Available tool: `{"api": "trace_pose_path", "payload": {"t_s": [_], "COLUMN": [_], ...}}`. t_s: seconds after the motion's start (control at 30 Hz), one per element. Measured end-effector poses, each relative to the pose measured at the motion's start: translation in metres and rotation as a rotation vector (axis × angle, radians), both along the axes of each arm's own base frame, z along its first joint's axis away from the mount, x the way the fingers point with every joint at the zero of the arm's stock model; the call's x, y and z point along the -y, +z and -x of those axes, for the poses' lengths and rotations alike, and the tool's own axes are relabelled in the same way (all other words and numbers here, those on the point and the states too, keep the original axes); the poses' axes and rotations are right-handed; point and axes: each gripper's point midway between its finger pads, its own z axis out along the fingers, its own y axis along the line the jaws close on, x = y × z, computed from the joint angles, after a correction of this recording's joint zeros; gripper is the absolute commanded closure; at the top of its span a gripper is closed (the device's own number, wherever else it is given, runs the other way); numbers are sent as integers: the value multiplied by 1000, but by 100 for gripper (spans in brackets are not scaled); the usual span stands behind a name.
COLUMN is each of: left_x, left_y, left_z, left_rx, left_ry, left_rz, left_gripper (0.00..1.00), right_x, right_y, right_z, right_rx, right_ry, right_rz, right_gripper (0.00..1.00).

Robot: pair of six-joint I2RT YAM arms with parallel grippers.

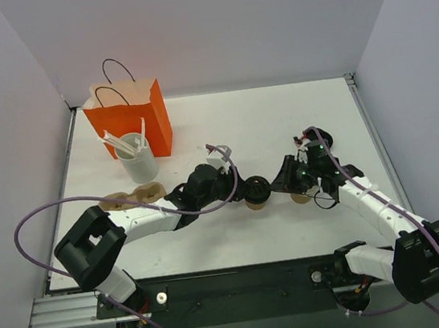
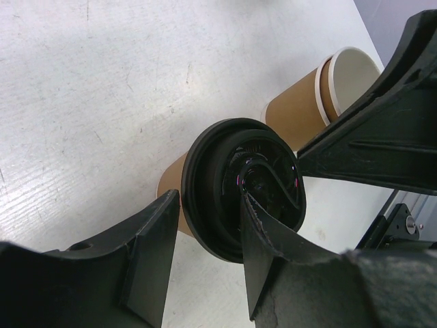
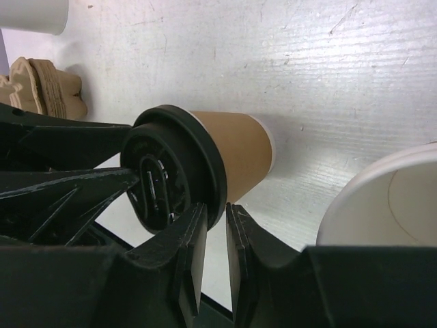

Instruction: Pack the takeout coffee

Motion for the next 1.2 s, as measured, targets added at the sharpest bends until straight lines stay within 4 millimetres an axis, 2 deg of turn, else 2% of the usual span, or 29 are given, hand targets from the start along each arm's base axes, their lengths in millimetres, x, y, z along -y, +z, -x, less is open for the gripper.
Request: {"api": "trace_pose_path", "payload": {"t_s": [0.2,0.3,0.67,1.2], "left_x": [4,5,6,7], "left_y": [0,0,0,-1], "left_z": [-1,-1,-2,-2], "left_rx": [9,12,18,19], "left_ry": [-18,-21,-26,-32], "left_rz": [-5,-4,-3,-2], "left_gripper": [51,51,51,51], "right_x": [4,7,4,3], "right_y": [26,29,6,-2], "right_z": [-11,-15,-18,-26], "right_rx": [53,68,-33,-28], "right_ry": [-3,-3,48,52], "right_rz": [1,7,-22,-26], "right_gripper": [80,80,80,82]}}
